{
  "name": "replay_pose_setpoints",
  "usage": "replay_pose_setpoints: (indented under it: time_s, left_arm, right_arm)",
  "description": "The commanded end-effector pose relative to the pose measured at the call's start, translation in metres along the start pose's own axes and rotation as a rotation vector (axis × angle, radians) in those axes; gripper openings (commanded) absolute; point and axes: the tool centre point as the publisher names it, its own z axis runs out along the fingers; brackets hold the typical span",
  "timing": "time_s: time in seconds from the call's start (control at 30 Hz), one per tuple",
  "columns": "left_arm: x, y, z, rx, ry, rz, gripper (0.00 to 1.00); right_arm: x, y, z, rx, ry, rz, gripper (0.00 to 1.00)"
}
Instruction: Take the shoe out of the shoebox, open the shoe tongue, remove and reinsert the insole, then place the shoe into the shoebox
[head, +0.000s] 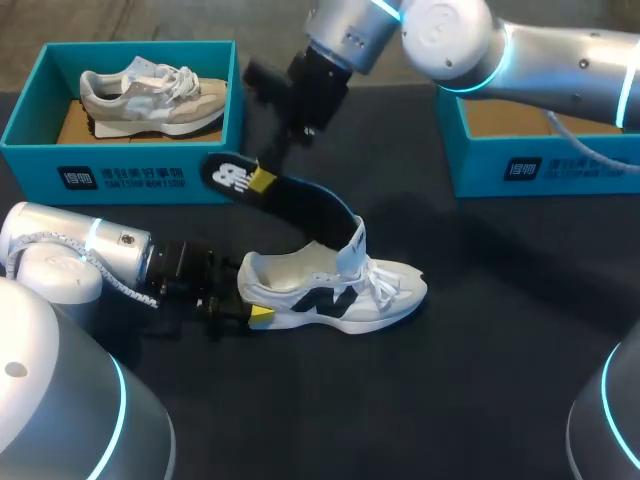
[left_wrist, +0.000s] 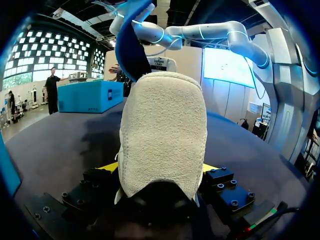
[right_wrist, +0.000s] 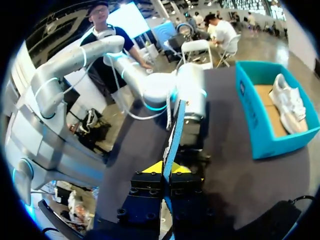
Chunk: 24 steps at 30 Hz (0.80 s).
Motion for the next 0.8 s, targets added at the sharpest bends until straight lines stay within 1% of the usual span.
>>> replay_pose_setpoints:
  time_s: [0.03, 0.27, 0.57, 0.8]
  left_arm:
    - [0.000, 0.004, 0.001, 0.000, 0.000, -0.001, 0.00]
    - [0.000, 0.004, 0.001, 0.000, 0.000, -0.001, 0.00]
    - [0.000, 0.004, 0.001, 0.000, 0.000, -0.001, 0.00]
    - [0.000, 0.004, 0.001, 0.000, 0.000, -0.001, 0.00]
  right_arm:
    - [0.003, 0.007, -0.006, -0.048, -0.122, -0.020, 0.00]
    - [-0.008, 0.031, -0.020, -0.148, -0.274, -0.047, 0.00]
    - [-0.013, 0.060, -0.030, -0.260, -0.358, -0.089, 0.00]
    - [-0.013, 0.060, -0.030, -0.260, -0.358, -0.089, 0.00]
